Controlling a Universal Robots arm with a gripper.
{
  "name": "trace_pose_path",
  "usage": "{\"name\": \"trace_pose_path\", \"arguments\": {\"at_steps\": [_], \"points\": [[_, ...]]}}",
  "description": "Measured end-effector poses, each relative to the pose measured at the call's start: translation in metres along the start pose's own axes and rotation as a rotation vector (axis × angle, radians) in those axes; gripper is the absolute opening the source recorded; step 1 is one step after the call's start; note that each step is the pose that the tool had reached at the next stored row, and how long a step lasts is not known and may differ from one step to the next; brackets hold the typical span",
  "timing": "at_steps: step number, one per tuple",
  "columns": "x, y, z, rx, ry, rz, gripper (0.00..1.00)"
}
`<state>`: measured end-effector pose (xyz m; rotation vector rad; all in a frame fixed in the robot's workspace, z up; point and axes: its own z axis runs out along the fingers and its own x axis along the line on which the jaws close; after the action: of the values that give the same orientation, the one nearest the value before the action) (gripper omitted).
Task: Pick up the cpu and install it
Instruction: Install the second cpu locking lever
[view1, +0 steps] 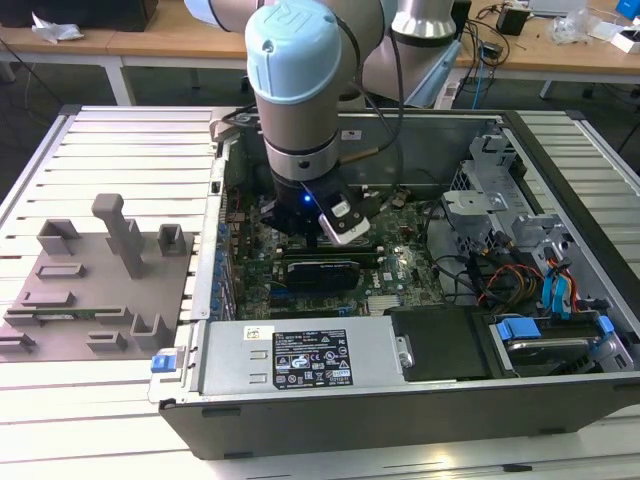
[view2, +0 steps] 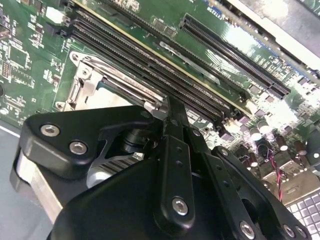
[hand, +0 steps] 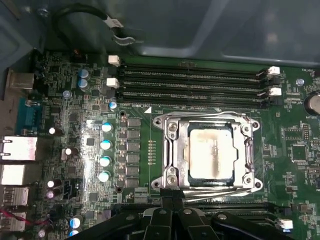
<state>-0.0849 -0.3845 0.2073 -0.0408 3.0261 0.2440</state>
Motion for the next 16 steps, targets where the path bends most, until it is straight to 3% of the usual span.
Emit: {"name": "trace_pose_path", "arguments": {"at_steps": [13, 16], "points": [[0.0058, -0.0021, 0.0090, -0.0514, -0.0044, 0.008, 0.11], [0.0060, -0.0021, 0.0092, -0.0530, -0.0044, 0.008, 0.11]]}}
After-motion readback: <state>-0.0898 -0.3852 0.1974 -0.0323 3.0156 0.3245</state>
